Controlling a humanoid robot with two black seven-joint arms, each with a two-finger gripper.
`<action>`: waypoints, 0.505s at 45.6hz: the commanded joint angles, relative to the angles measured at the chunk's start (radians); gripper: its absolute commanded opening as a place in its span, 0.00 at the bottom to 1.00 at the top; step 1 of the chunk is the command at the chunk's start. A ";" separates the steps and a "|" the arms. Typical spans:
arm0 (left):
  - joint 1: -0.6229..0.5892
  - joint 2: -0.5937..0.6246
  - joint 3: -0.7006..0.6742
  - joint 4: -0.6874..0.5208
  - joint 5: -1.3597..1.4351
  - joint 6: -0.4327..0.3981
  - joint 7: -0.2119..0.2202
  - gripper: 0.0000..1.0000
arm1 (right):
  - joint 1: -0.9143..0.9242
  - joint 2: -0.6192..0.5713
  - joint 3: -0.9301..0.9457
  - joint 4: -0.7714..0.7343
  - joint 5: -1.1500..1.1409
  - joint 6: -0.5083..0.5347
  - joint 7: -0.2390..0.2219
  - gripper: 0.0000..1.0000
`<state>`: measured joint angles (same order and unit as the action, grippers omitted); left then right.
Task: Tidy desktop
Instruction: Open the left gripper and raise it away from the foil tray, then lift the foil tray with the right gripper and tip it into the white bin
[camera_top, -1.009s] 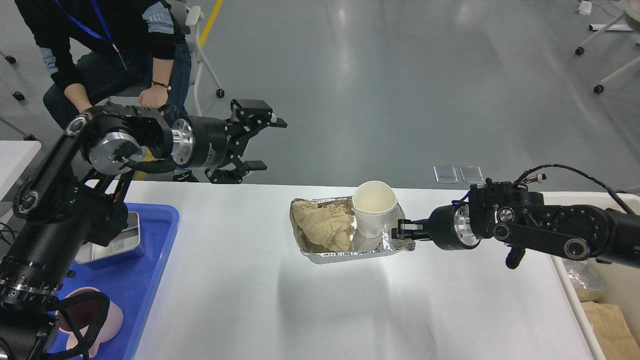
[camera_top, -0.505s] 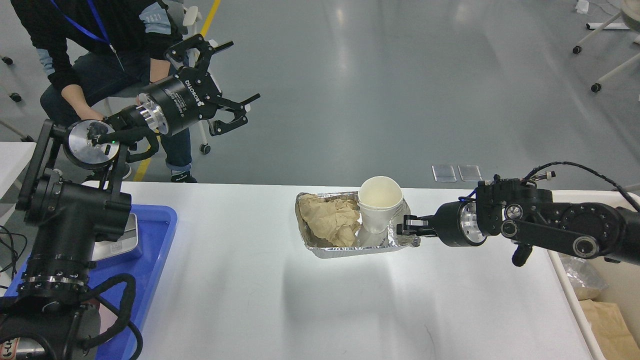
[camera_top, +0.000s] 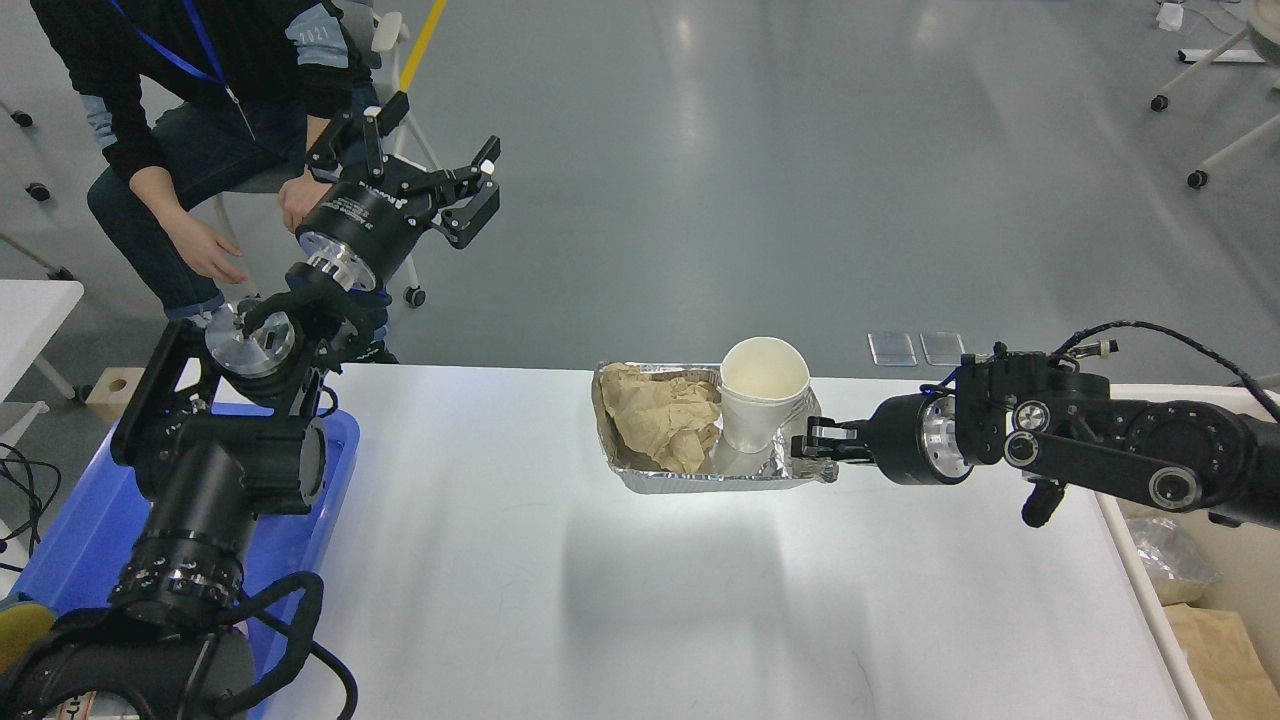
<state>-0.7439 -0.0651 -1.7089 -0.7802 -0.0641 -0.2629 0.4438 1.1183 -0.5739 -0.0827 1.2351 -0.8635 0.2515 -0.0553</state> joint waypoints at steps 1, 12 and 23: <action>0.037 -0.016 -0.049 0.024 -0.043 0.005 -0.005 0.97 | -0.008 -0.018 0.004 0.000 0.011 0.000 0.000 0.00; 0.061 -0.036 -0.067 0.090 -0.143 0.004 -0.005 0.97 | -0.023 -0.027 0.041 -0.002 0.041 -0.012 0.000 0.00; 0.089 -0.059 -0.052 0.114 -0.172 -0.007 -0.005 0.97 | -0.023 -0.047 0.049 0.000 0.054 -0.015 0.000 0.00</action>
<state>-0.6729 -0.1132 -1.7699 -0.6739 -0.2369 -0.2631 0.4384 1.0950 -0.6113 -0.0344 1.2338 -0.8117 0.2373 -0.0553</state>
